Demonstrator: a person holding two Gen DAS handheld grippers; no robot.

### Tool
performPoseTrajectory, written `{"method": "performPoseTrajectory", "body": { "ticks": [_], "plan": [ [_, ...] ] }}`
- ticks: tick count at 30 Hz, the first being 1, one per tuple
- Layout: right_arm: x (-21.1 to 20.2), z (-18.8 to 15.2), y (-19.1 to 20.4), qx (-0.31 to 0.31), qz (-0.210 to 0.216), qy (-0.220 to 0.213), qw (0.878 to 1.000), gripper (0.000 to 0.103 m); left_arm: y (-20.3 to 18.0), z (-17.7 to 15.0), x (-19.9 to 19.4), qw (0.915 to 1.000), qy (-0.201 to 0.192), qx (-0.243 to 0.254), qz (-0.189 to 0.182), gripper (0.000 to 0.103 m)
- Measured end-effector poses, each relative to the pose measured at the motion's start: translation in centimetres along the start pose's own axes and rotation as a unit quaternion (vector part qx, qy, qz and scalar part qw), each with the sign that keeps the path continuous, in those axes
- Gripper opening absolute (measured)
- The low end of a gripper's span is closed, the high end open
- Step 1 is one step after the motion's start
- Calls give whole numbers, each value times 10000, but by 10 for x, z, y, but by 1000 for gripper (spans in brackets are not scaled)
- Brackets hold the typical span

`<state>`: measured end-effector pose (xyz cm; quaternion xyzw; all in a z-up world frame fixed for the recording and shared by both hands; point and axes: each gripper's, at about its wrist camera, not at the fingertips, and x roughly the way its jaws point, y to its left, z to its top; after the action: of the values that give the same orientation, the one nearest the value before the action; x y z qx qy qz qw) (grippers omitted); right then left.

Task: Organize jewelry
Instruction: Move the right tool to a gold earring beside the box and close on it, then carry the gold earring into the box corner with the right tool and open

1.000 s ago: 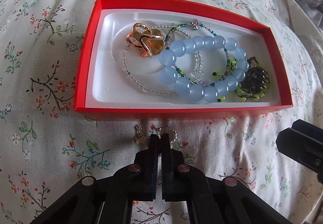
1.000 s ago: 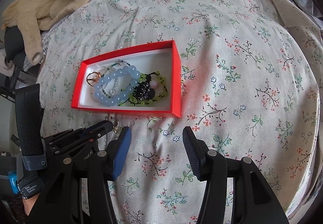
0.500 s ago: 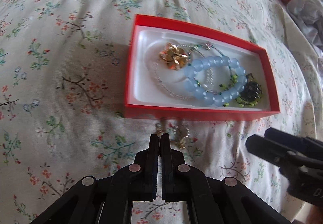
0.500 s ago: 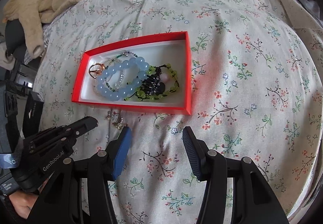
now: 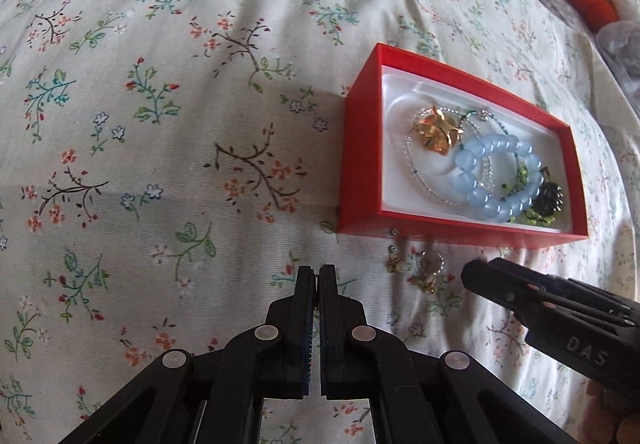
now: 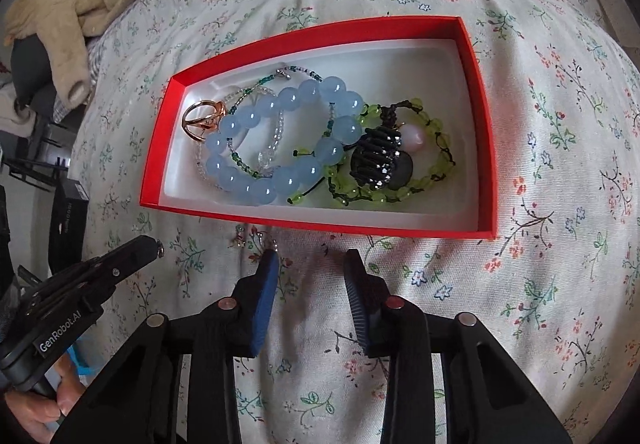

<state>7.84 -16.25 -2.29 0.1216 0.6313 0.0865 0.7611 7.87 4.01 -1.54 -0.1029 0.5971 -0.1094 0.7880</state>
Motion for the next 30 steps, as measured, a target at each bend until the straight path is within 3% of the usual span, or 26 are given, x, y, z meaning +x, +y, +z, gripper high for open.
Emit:
{"method": "performPoseTrajectory", "body": {
  "ticks": [15,18,23,30],
  "plan": [
    [20,5,18,14,156,-144,9998,21,2,-4,-1,9999,89,-9,-72,0],
    [25,4,21,-80,91,-134,9998,10,0,-3,1,9999,109,-15,-53,0],
    [29,1,25,-188,-57,-165,9997,2,-1,-3,4,9999,128,12,-11,0],
    [26,-2,28,-267,-28,-140,9995,0,4,-4,1,9999,94,-50,-8,0]
  ]
}}
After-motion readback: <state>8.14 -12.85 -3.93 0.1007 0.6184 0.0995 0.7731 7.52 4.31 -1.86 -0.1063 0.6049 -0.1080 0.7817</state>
